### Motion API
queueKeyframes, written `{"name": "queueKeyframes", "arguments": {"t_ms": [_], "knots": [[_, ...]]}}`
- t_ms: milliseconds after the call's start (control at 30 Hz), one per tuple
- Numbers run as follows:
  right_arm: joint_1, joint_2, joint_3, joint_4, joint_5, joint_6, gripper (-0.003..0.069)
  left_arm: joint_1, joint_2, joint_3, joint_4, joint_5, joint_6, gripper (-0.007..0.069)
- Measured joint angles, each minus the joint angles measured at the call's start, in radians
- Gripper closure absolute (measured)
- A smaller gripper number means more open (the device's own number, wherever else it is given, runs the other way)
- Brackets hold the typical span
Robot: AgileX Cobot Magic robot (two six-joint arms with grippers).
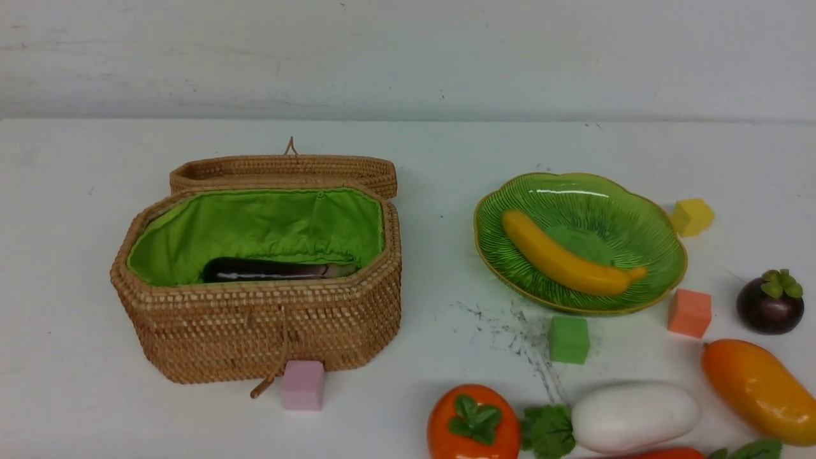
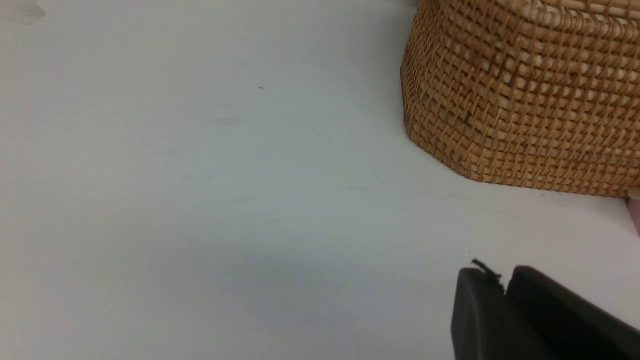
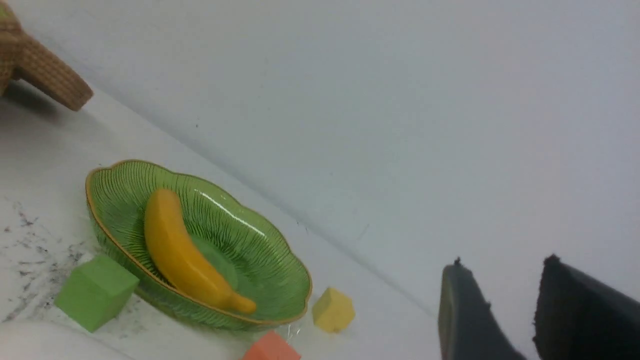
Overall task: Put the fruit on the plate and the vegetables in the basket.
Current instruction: Use the right arm to grab a mangosteen and put it into the right plate
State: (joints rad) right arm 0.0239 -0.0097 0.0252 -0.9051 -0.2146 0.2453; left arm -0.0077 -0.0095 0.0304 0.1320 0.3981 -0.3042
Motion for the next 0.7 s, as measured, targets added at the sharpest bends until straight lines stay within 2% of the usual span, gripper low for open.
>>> {"name": "queueKeyframes", "arguments": {"t_ms": [67, 133, 167, 233, 267, 333, 400, 500, 600, 667, 700], "knots": [[0.0, 0.0, 0.0, -0.027, -0.027, 0.016, 0.0417, 0.0, 0.0, 0.0, 0.0, 0.0, 0.0, 0.0551], [0.0, 0.0, 0.0, -0.044, -0.12, 0.111, 0.0417, 0.0, 0.0, 0.0, 0.0, 0.0, 0.0, 0.0548], [0.0, 0.0, 0.0, -0.042, -0.126, 0.12, 0.0417, 0.0, 0.0, 0.0, 0.0, 0.0, 0.0, 0.0548], [0.0, 0.0, 0.0, 0.027, -0.184, 0.259, 0.0417, 0.0, 0.0, 0.0, 0.0, 0.0, 0.0, 0.0546], [0.0, 0.0, 0.0, 0.036, -0.19, 0.286, 0.0417, 0.0, 0.0, 0.0, 0.0, 0.0, 0.0, 0.0545], [0.0, 0.0, -0.027, 0.151, -0.188, 0.431, 0.0417, 0.0, 0.0, 0.0, 0.0, 0.0, 0.0, 0.0543], [0.0, 0.0, -0.064, 0.21, -0.163, 0.5, 0.0417, 0.0, 0.0, 0.0, 0.0, 0.0, 0.0, 0.0543], [0.0, 0.0, -0.197, 0.275, -0.054, 0.585, 0.0417, 0.0, 0.0, 0.0, 0.0, 0.0, 0.0, 0.0543], [0.0, 0.001, -0.317, 0.287, 0.056, 0.64, 0.0417, 0.0, 0.0, 0.0, 0.0, 0.0, 0.0, 0.0543], [0.0, 0.022, -0.423, 0.299, 0.174, 0.677, 0.0417, 0.0, 0.0, 0.0, 0.0, 0.0, 0.0, 0.0543], [0.0, 0.06, -0.493, 0.302, 0.29, 0.689, 0.0417, 0.0, 0.0, 0.0, 0.0, 0.0, 0.0, 0.0543]]}}
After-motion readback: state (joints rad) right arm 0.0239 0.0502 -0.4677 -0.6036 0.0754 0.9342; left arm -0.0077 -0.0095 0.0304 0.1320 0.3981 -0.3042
